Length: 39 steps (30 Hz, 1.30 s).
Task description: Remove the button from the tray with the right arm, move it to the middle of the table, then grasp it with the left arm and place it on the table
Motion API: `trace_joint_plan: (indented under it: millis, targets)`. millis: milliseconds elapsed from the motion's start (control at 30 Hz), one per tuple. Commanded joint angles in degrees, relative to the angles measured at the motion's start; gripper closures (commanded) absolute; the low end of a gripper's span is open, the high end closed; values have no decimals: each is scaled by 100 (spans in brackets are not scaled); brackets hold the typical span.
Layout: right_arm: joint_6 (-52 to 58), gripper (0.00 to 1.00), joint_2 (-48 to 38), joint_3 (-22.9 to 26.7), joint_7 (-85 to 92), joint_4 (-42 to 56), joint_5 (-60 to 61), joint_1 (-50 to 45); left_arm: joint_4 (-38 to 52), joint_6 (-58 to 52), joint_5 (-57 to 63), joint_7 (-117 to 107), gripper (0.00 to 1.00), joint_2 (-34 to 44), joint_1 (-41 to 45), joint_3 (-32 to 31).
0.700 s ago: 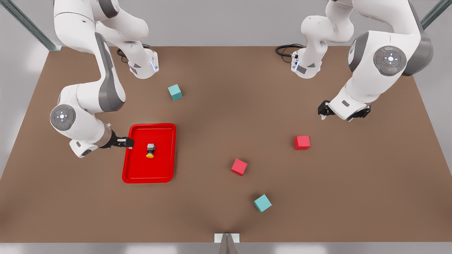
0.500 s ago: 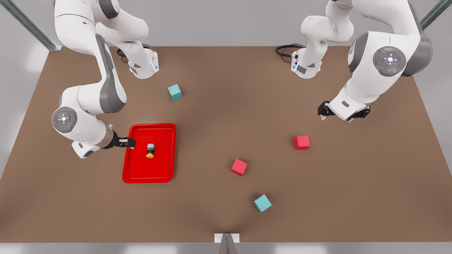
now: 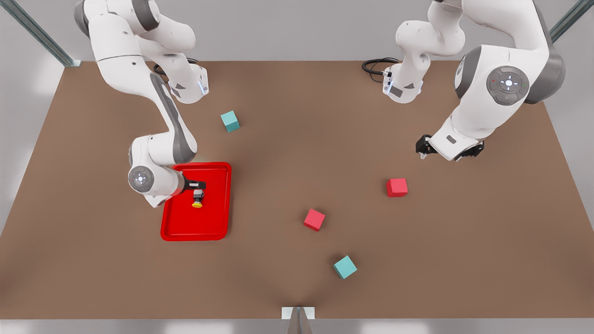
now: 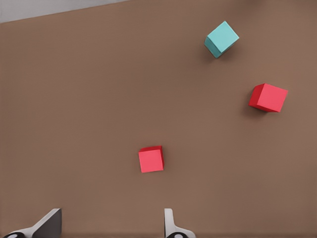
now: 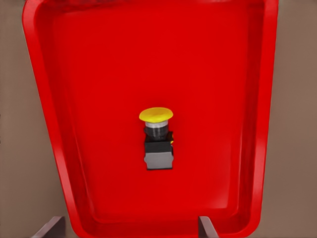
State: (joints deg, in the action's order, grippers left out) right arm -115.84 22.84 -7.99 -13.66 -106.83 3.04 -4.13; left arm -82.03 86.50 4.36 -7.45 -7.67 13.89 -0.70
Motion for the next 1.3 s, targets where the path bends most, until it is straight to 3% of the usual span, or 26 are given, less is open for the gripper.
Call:
trace_joint_plan:
  millis: [0, 133, 233, 300, 633, 733, 1167, 1233, 1267]
  targets:
    - [-1282, 0, 333, 0, -639, 214, -5, 17, -6, -2, 4, -37, 0, 3, 0, 0]
    - [-1652, 0, 704, 8, -630, 487, -5, -9, -15, 16, 4, -37, 0, -24, -9, 0]
    - [-1810, 0, 643, 0, -533, -57, -31, -18, -15, 25, 4, -37, 0, -33, -9, 0]
    - [-1802, 0, 678, 0, -489, -22, -523, 61, -23, 16, 4, -37, 0, -41, 0, 0]
    - [-1740, 0, 775, 8, -463, -392, -541, 140, -85, 25, 21, -37, 0, -85, 0, -9]
    - [-1775, 0, 353, 0, -515, -1051, -541, 96, -85, 25, 21, -37, 0, -112, 0, -9]
    - [-1960, 0, 660, 0, -559, -910, -524, 96, -85, 25, 13, -37, 0, -129, 0, -18]
    - [-1960, 25, 669, 0, -559, -910, -515, 96, -85, 16, 13, -37, 0, -129, 0, -9]
    - [-1951, 49, 678, 0, -559, -919, -515, 96, -85, 16, 13, -37, 0, -138, -9, -18]
